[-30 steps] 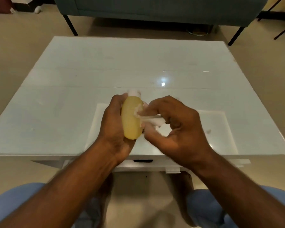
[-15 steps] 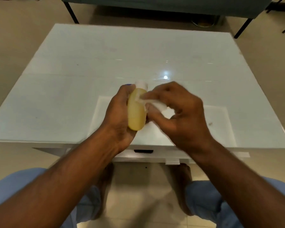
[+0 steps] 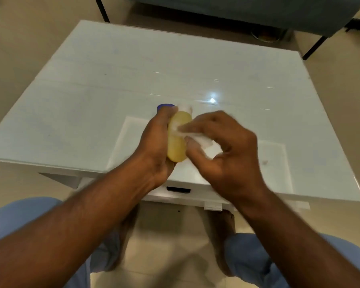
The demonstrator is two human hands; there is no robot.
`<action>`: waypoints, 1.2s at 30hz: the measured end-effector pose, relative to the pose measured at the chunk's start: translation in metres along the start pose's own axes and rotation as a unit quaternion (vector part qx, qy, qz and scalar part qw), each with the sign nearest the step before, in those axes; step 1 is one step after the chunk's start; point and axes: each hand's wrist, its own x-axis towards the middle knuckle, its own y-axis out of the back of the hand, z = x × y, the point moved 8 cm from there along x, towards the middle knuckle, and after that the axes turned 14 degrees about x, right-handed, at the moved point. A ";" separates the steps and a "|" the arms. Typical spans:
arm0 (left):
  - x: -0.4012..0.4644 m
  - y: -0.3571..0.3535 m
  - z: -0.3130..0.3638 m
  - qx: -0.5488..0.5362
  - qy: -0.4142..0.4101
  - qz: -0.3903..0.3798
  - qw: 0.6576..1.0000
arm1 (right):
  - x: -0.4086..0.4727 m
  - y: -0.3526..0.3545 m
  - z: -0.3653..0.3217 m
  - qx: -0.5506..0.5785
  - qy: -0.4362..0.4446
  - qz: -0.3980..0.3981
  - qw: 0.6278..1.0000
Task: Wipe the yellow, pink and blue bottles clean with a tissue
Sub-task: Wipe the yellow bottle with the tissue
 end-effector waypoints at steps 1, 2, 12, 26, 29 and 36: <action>0.003 0.004 0.003 -0.008 -0.001 0.008 1.000 | -0.004 -0.010 -0.007 -0.005 0.020 -0.032 0.999; 0.004 0.007 0.004 -0.008 -0.002 0.017 1.000 | -0.006 -0.014 -0.008 -0.009 0.028 -0.042 0.999; 0.003 0.006 0.002 -0.035 0.020 0.020 0.999 | -0.002 -0.004 0.008 0.013 -0.033 0.016 0.999; -0.005 0.003 -0.001 0.050 0.025 0.024 0.998 | 0.008 0.022 0.017 0.030 -0.062 0.098 0.993; -0.005 0.002 0.000 -0.005 0.039 0.013 0.999 | 0.002 0.002 -0.002 0.028 -0.013 0.025 0.999; -0.005 -0.002 -0.002 0.007 0.040 0.012 0.999 | 0.009 0.022 0.011 0.018 -0.041 0.080 0.996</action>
